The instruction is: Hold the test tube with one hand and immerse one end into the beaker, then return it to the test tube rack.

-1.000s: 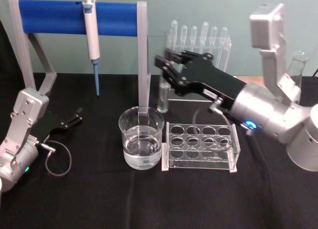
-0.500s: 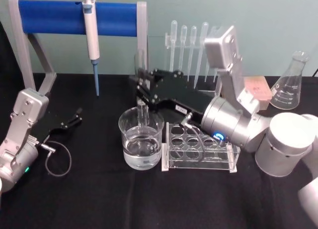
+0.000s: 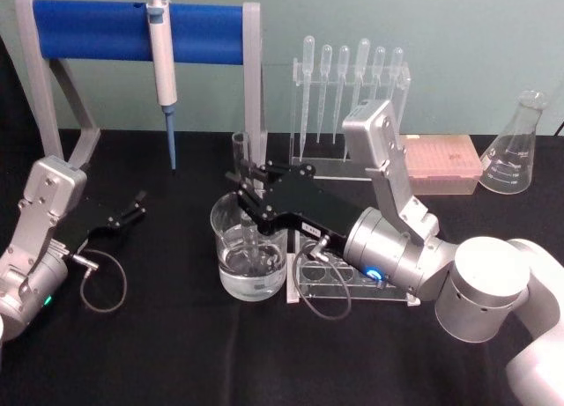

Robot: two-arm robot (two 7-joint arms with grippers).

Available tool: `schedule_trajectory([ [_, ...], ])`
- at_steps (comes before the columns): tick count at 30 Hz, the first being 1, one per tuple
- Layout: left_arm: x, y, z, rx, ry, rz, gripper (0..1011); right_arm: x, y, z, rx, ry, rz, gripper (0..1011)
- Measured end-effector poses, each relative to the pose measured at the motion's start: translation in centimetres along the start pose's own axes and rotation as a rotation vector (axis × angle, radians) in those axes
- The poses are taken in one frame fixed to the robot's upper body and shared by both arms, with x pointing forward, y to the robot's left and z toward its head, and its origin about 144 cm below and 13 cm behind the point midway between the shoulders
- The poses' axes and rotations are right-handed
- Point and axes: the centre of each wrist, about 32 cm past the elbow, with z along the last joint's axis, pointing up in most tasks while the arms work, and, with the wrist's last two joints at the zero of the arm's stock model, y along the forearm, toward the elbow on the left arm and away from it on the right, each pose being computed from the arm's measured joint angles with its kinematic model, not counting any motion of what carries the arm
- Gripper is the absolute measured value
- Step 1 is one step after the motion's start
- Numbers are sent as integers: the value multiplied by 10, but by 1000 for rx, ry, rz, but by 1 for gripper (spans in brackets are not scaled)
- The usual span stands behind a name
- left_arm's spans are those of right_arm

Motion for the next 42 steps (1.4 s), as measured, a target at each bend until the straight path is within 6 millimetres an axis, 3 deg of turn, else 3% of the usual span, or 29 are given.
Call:
schedule_trajectory([
  [19, 0, 0, 0, 0, 0, 0, 1000, -5, -5, -23, -32, 34, -29, 224],
  [42, 0, 0, 0, 0, 0, 0, 1000, -4, -6, -27, -41, 56, -35, 224],
])
